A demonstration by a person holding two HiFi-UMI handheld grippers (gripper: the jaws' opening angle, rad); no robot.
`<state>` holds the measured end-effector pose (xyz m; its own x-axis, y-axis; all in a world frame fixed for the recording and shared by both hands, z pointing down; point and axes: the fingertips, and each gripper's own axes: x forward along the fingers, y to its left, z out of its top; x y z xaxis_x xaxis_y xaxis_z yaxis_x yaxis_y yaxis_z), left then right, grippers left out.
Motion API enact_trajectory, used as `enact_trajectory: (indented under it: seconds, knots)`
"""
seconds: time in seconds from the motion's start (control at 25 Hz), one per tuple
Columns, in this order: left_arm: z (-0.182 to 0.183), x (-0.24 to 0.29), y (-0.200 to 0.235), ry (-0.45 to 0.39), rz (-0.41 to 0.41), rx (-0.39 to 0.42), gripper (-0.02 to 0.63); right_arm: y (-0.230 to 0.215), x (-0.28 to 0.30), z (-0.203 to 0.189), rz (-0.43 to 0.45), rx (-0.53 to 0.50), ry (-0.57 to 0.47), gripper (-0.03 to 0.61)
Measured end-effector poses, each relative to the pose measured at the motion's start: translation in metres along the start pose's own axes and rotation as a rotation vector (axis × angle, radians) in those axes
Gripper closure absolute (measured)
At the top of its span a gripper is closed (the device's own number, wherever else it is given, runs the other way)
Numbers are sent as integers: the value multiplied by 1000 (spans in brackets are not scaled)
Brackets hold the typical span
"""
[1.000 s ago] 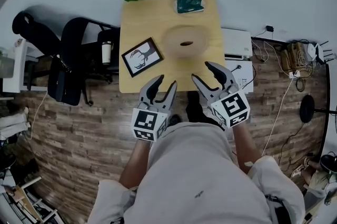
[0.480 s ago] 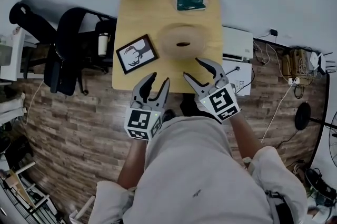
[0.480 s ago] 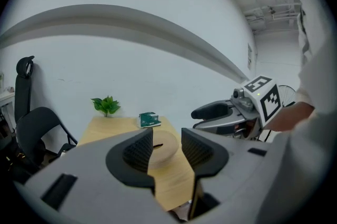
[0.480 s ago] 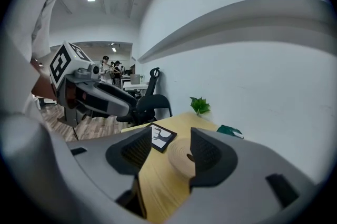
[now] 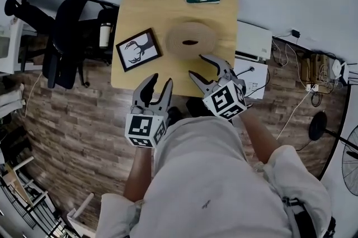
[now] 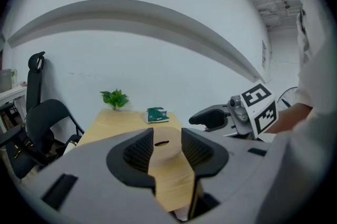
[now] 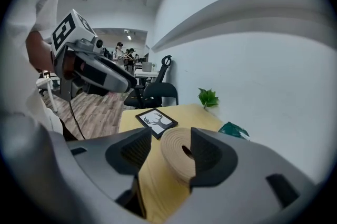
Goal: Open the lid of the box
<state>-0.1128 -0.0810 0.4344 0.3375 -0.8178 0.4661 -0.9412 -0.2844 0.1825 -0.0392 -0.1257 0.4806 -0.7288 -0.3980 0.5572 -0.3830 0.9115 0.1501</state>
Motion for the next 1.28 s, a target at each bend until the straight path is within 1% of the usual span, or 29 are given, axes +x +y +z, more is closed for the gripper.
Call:
enact_trajectory:
  seconds: [0.16,0.36,0.48,0.56,0.72,0.92,1.08,1.28]
  knots:
    - [-3,6,3,4,36,-23,460,-3,14,-13,30,-54,28,356]
    - [-4,8,1,4,53,-23,460,-4,30,-32,42,-128,73,353]
    - [-6,10,4,6,64,-25,460,-2,38,-43,50,-149,97,353]
    - [-8,11,7,12,71,-28,460,-1,44,-48,52,-145,110,353]
    - [-15,17,13,17,70,-45,460,-3,56,-59,48,-166,141,353]
    - [-23,22,21,27,69,-47,460,-1,69,-71,45,-237,180,353]
    - [-28,28,26,33,71,-44,460,-5,82,-83,9,-320,215,353]
    - [-28,28,25,33,68,-28,460,-2,92,-97,13,-369,249,353]
